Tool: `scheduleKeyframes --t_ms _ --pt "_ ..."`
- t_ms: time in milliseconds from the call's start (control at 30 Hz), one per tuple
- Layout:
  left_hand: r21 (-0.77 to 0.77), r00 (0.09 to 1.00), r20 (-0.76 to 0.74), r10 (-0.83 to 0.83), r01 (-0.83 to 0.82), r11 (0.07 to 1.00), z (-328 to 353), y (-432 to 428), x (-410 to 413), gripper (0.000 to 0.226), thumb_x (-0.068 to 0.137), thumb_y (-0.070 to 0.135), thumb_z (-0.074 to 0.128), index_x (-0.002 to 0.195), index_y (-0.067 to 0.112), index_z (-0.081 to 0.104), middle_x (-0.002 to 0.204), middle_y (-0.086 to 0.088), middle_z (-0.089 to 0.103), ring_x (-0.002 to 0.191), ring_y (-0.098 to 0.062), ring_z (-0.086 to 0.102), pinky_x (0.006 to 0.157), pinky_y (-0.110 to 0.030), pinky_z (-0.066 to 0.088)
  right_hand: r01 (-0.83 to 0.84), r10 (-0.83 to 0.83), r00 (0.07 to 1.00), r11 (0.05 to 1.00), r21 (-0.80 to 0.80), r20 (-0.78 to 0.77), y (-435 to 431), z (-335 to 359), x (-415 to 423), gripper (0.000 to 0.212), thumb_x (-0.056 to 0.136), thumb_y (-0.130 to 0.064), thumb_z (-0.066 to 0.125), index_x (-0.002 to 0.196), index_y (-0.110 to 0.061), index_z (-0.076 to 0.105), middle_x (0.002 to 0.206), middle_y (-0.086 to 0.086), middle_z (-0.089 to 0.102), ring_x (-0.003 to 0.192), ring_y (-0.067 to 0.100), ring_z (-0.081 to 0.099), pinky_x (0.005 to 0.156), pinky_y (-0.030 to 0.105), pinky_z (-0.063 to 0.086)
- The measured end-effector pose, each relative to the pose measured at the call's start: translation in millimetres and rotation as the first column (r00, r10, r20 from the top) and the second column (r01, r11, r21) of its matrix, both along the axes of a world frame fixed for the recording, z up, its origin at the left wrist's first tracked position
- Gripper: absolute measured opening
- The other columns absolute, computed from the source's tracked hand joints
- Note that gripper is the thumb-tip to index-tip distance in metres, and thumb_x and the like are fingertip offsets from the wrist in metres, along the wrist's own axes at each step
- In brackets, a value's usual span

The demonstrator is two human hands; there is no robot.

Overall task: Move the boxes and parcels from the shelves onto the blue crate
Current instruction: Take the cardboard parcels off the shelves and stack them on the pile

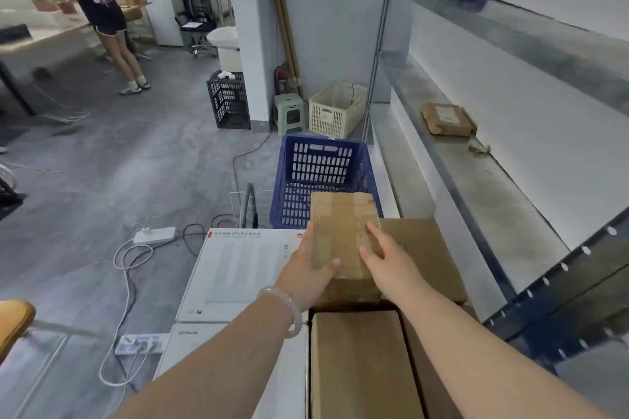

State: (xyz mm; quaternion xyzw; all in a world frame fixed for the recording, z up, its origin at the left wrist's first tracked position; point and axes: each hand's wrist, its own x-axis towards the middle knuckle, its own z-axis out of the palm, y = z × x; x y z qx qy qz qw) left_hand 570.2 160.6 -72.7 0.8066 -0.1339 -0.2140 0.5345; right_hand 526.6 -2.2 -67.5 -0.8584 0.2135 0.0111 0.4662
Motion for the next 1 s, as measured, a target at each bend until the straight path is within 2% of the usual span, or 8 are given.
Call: scheduleKeyframes --t_ms 100,267,433,567,667,767,867,1000 --pt "0.006 1.0 -0.001 0.022 -0.022 1.0 -3.8 -3.5 6.4 0.08 0.096 0.034 0.058 0.152 0.045 0.001 0.13 0.017 0.051 0.121 -0.01 0.051 0.107 -0.032 0.042 0.002 -0.002 1.0 1.0 -0.01 0.015 -1.9 -5.1 6.9 0.055 0.101 -0.041 0.046 0.15 -0.048 0.022 0.156 -0.007 0.032 0.141 0.018 0.034 0.112 0.043 0.037" --pt "-0.001 0.997 0.005 0.071 -0.071 0.997 -11.2 -8.2 9.5 0.082 0.091 0.037 0.063 0.152 0.047 0.008 0.136 0.013 0.052 0.123 -0.013 0.053 0.107 -0.041 0.044 0.012 -0.011 0.999 1.0 -0.016 0.031 -3.3 -7.0 10.0 0.055 0.1 -0.041 0.047 0.149 -0.048 0.023 0.156 -0.007 0.033 0.141 0.018 0.034 0.111 0.042 0.037" --pt "-0.021 0.996 0.002 0.088 -0.088 0.996 -9.3 -10.4 13.1 0.081 0.092 0.032 0.064 0.153 0.041 0.012 0.123 0.022 0.052 0.117 -0.008 0.054 0.105 -0.035 0.046 0.012 -0.012 0.999 1.0 -0.015 0.05 -7.0 0.0 12.3 0.055 0.101 -0.036 0.047 0.151 -0.043 0.025 0.155 -0.007 0.033 0.141 0.017 0.033 0.111 0.039 0.034" --pt "0.0 0.996 -0.004 0.086 -0.086 0.996 -12.2 -11.3 19.3 0.084 0.09 0.036 0.065 0.152 0.044 0.01 0.136 0.01 0.051 0.119 -0.012 0.053 0.105 -0.038 0.046 0.012 -0.012 0.999 1.0 -0.002 0.037 -6.4 0.0 15.4 0.056 0.101 -0.035 0.047 0.151 -0.044 0.023 0.154 -0.006 0.035 0.139 0.018 0.036 0.109 0.039 0.038" --pt "-0.013 0.993 -0.052 0.101 -0.102 0.995 -20.2 -10.7 18.0 0.095 0.08 0.052 0.068 0.149 0.053 0.003 0.139 0.01 0.05 0.124 -0.013 0.051 0.106 -0.042 0.045 0.01 -0.01 0.999 1.0 -0.01 0.037 -4.6 -3.8 13.4 0.056 0.101 -0.036 0.047 0.151 -0.046 0.022 0.154 -0.007 0.034 0.14 0.017 0.035 0.109 0.039 0.037" --pt "-0.013 0.967 -0.212 0.139 -0.145 0.989 -20.1 -7.6 15.5 0.11 0.071 0.066 0.07 0.147 0.055 -0.009 0.148 0.009 0.039 0.136 -0.021 0.042 0.113 -0.045 0.035 0.014 -0.014 0.999 1.0 -0.01 0.032 -4.8 -4.8 11.0 0.055 0.101 -0.038 0.047 0.15 -0.048 0.022 0.154 -0.007 0.035 0.138 0.018 0.038 0.108 0.042 0.042" --pt "-0.06 0.927 -0.363 0.091 -0.12 0.991 -23.2 -4.7 12.3 0.093 0.084 0.057 0.065 0.153 0.042 0.003 0.139 0.013 0.044 0.132 -0.02 0.044 0.111 -0.038 0.032 0.017 -0.017 1.0 1.0 -0.008 0.024 -3.8 -3.8 10.2 0.055 0.101 -0.038 0.047 0.149 -0.049 0.022 0.153 -0.007 0.036 0.135 0.018 0.041 0.105 0.043 0.046" --pt "-0.08 0.926 -0.372 0.068 -0.105 0.991 -25.0 -5.9 8.7 0.068 0.09 0.052 0.059 0.149 0.04 0.026 0.124 0.012 0.054 0.115 -0.013 0.049 0.098 -0.029 0.034 0.013 -0.013 0.999 1.0 -0.023 0.034 -2.0 -4.4 6.9 0.055 0.102 -0.036 0.046 0.151 -0.045 0.022 0.155 -0.007 0.034 0.14 0.017 0.035 0.109 0.036 0.036"
